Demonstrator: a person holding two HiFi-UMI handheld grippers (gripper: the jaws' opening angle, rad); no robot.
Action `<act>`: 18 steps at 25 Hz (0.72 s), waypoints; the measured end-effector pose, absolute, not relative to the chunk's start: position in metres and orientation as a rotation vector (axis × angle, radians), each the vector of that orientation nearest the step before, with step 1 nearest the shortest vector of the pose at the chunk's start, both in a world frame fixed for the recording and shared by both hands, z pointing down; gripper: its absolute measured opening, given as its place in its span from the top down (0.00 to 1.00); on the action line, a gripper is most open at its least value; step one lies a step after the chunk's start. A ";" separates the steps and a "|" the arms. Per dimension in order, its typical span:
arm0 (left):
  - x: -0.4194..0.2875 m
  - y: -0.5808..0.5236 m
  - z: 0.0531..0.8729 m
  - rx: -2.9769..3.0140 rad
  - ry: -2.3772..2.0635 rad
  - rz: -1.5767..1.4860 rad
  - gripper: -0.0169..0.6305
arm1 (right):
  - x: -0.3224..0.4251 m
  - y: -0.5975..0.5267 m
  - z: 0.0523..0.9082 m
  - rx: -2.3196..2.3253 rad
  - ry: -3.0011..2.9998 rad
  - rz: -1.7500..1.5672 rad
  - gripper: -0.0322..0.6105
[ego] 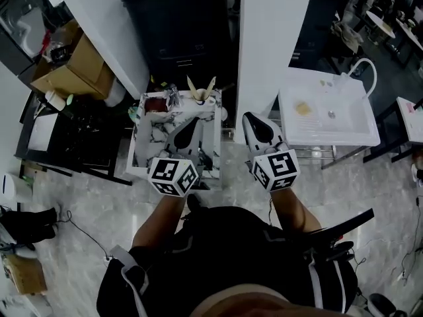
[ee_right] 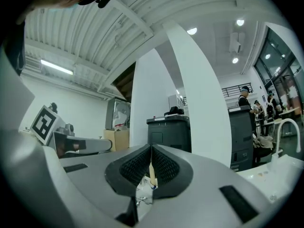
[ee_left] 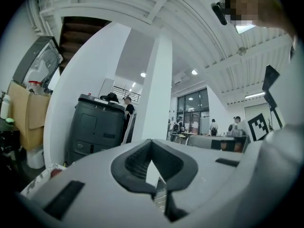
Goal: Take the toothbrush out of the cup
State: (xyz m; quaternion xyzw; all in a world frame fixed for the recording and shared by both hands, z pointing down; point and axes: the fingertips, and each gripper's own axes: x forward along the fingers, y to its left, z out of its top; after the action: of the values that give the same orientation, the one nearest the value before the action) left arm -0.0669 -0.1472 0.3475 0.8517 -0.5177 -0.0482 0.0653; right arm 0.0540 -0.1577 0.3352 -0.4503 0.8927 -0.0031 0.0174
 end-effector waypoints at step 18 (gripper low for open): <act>-0.151 -0.208 0.356 2.613 -1.434 -0.144 0.97 | -0.025 -0.220 0.349 -1.552 2.730 -0.052 0.91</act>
State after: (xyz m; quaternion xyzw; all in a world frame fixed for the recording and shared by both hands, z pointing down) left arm -0.1512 -0.2083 0.3562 0.8729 -0.4790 -0.0480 0.0790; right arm -0.0252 -0.2201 0.3486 -0.4941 0.8692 -0.0166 0.0005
